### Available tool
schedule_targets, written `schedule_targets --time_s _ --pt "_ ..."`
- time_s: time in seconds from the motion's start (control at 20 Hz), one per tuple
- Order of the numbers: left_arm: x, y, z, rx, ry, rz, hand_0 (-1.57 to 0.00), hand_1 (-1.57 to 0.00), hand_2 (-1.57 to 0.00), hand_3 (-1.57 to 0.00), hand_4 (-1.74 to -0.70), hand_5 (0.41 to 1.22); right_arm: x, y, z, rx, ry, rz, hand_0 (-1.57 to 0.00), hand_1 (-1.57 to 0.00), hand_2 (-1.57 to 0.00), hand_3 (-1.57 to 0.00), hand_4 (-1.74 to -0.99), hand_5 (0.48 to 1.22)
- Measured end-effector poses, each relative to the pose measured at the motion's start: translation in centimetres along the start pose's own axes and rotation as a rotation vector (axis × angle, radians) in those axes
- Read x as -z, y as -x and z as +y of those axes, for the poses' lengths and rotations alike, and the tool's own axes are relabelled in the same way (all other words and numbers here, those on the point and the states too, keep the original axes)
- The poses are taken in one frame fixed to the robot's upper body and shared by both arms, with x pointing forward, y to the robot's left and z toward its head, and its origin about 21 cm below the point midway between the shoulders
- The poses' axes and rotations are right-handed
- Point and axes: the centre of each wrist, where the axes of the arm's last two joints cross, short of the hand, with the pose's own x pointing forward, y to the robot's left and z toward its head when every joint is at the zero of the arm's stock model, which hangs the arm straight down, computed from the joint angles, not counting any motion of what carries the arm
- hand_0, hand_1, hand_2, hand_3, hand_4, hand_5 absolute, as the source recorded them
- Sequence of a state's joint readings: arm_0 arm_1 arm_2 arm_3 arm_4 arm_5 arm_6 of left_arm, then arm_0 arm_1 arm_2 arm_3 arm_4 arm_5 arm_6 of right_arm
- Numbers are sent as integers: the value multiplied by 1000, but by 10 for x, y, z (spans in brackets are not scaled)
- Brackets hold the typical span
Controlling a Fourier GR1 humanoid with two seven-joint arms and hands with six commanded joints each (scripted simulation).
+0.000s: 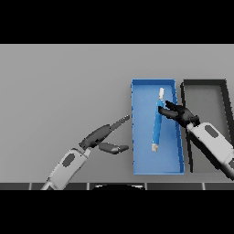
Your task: Pick up the blue pipe and place it into the blue bin.
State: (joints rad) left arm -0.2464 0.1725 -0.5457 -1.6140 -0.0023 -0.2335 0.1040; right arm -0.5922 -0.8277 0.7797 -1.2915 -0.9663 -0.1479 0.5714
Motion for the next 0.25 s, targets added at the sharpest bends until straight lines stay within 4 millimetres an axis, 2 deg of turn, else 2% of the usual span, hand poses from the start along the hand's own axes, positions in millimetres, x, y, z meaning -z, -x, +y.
schedule_targets --time_s 0.05,0.15,0.25 --pt "-2 0 -1 -4 10 0 1 1 1 1 -885 478 -2 -1 0 -1 2 -15 -212 -100 -24 -5 -1152 804" --pt "-2 -3 -8 -4 10 1 1 1 1 1 -885 480 1 3 0 -9 -1 -12 -212 -100 -24 -5 -1152 795" --pt "-5 -9 -13 -2 17 -15 1 1 1 1 -885 480 -3 -1 4 -23 -1 -9 -212 -100 -24 -5 -1152 798"
